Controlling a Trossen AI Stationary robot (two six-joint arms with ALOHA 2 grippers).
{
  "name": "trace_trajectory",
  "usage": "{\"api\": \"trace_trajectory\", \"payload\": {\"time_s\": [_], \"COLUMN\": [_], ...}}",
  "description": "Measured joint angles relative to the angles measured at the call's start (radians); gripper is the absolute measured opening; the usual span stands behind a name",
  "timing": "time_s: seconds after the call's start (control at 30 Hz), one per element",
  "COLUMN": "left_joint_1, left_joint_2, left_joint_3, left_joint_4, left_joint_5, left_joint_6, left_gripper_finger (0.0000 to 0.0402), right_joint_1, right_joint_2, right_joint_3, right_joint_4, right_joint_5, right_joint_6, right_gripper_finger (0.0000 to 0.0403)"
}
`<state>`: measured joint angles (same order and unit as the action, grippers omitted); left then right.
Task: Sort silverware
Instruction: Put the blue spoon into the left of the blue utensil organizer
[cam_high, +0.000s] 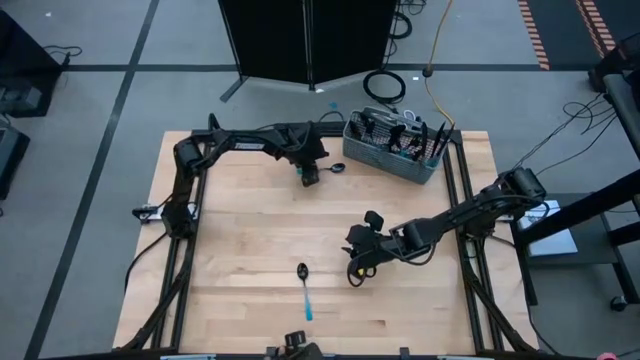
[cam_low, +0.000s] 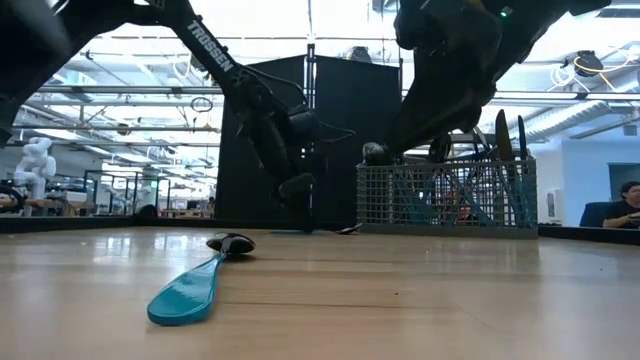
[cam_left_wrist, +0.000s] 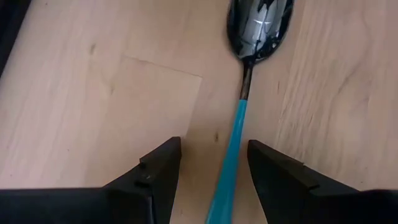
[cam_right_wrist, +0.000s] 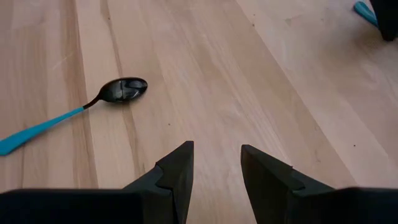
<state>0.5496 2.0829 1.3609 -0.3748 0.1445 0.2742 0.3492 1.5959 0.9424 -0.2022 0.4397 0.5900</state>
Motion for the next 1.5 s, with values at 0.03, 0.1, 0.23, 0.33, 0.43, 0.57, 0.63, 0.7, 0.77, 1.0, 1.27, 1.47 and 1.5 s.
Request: {"api": "trace_trajectory", "payload": {"time_s": [0.03,0.1,0.23,0.33,0.43,0.57,0.63,0.7,0.77,1.0,1.27,1.47,1.5], "left_joint_1": [0.000,-0.001,-0.010,-0.012,-0.016,-0.023,-0.019,-0.014,-0.008,0.013,0.025,0.036,0.040], "left_joint_2": [0.003,0.017,0.020,0.020,0.022,0.023,0.023,0.023,0.023,0.020,-0.110,-0.218,-0.242], "left_joint_3": [0.001,0.008,0.010,0.009,0.008,0.007,0.007,0.006,0.006,0.006,-0.001,-0.035,-0.052], "left_joint_4": [-0.003,-0.010,-0.019,-0.017,-0.019,-0.023,-0.025,-0.026,-0.025,-0.024,-0.072,-0.248,-0.238], "left_joint_5": [-0.009,-0.040,-0.061,-0.061,-0.064,-0.073,-0.066,-0.059,-0.059,-0.032,0.026,0.248,0.319], "left_joint_6": [0.014,0.044,0.077,0.076,0.095,0.125,0.124,0.106,0.095,0.075,0.084,0.151,0.152], "left_gripper_finger": [0.0187,0.0187,0.0187,0.0187,0.0183,0.0146,0.0118,0.0088,0.0053,0.0007,0.0001,0.0001,0.0001], "right_joint_1": [0.000,0.000,0.000,0.000,0.000,0.000,0.000,0.000,0.000,0.000,0.000,0.000,-0.001], "right_joint_2": [0.000,0.000,0.000,-0.001,-0.001,-0.001,-0.001,-0.001,-0.001,-0.001,-0.001,-0.001,-0.001], "right_joint_3": [0.000,0.000,0.000,0.000,0.000,0.000,0.000,0.000,0.000,0.000,0.000,0.000,0.000], "right_joint_4": [0.003,0.013,0.021,0.031,0.046,0.061,0.060,0.060,0.060,0.061,0.064,0.070,0.071], "right_joint_5": [0.000,0.005,0.006,0.006,0.006,0.006,0.006,0.005,0.005,0.004,0.004,0.076,0.092], "right_joint_6": [0.000,0.000,0.000,-0.002,-0.004,-0.011,-0.011,-0.011,-0.016,-0.026,-0.028,-0.021,-0.021], "right_gripper_finger": [0.0125,0.0125,0.0125,0.0125,0.0125,0.0125,0.0125,0.0125,0.0125,0.0125,0.0125,0.0125,0.0125]}}
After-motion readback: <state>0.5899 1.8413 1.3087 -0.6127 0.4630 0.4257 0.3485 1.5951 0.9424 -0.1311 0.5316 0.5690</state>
